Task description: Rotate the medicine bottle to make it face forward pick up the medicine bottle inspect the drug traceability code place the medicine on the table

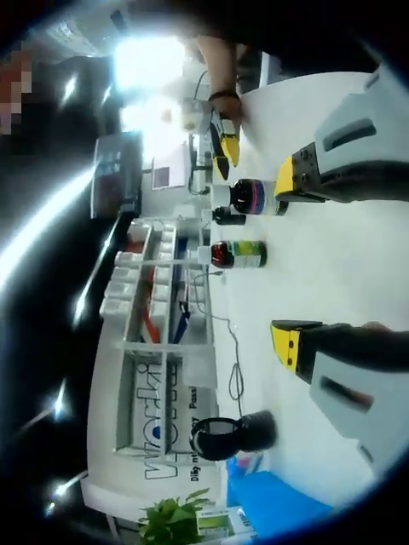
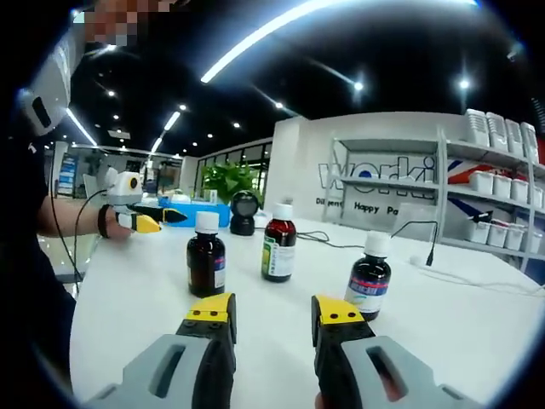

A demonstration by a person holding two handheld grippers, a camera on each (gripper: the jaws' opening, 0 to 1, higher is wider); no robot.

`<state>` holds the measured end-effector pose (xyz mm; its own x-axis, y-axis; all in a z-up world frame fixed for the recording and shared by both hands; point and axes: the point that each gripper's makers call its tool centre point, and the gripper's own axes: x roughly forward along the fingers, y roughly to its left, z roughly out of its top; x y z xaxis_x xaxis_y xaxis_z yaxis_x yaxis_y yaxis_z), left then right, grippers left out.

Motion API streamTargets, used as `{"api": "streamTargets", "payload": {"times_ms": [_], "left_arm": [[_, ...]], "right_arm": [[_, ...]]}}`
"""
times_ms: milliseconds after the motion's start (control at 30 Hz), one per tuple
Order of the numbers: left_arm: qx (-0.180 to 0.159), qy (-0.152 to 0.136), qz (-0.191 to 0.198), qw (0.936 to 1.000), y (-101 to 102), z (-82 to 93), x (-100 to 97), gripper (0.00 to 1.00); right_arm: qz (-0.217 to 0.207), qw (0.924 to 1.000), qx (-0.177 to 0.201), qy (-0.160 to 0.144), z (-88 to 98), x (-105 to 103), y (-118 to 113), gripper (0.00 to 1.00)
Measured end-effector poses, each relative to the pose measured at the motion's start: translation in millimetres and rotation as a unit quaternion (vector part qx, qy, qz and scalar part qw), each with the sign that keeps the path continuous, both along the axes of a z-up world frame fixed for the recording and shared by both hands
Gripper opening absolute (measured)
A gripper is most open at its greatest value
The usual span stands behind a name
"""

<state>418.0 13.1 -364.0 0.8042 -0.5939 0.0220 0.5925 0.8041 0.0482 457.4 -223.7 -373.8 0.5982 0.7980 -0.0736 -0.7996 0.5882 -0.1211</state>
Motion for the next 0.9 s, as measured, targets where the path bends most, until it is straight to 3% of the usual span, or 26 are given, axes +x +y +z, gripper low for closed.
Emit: {"api": "streamTargets", "payload": {"times_ms": [133, 567, 900], "left_arm": [[-0.015, 0.009, -0.011, 0.9998, 0, -0.2, 0.0, 0.46], [-0.028, 0.007, -0.02, 0.9994, 0, 2.7, -1.8, 0.46], [-0.023, 0.01, -0.028, 0.9993, -4, 0.1, -3.1, 0.46]], "right_arm": [[0.037, 0.9987, -0.034, 0.007, -4.2, -8, 11, 0.32], [0.161, 0.9844, -0.069, 0.02, 26.6, -12, 54, 0.33], [0.237, 0.9664, -0.094, 0.034, 11.2, -2, 85, 0.38]]}}
